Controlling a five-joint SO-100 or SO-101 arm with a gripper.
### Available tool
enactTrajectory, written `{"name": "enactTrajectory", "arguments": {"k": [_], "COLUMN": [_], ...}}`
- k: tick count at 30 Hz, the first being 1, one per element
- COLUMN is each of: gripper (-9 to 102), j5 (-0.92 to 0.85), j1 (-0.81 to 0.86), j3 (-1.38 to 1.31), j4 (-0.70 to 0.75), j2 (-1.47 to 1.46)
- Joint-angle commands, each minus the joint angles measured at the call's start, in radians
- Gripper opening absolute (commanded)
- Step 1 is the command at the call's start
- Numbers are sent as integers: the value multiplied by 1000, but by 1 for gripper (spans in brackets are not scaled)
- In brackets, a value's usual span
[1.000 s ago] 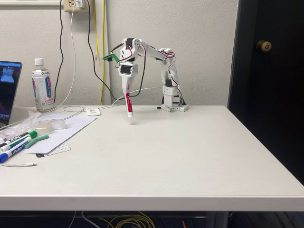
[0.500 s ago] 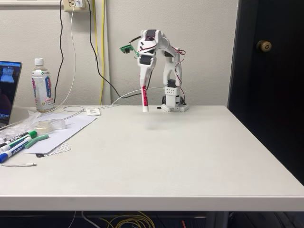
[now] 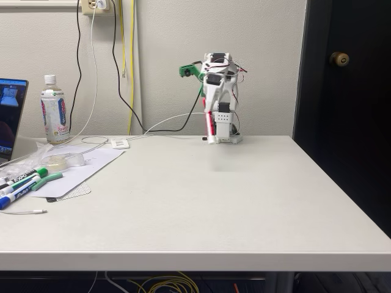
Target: Pick up the red marker.
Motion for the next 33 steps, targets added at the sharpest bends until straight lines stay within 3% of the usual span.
{"name": "enactTrajectory", "arguments": {"k": [1,13,33], "gripper": [1,1,1], "j5": [34,64,153], "j1": [-32,-117,-144], "j3": [52,337,451], "j4": [-63,-210,-293], "j2": [92,376,545]}}
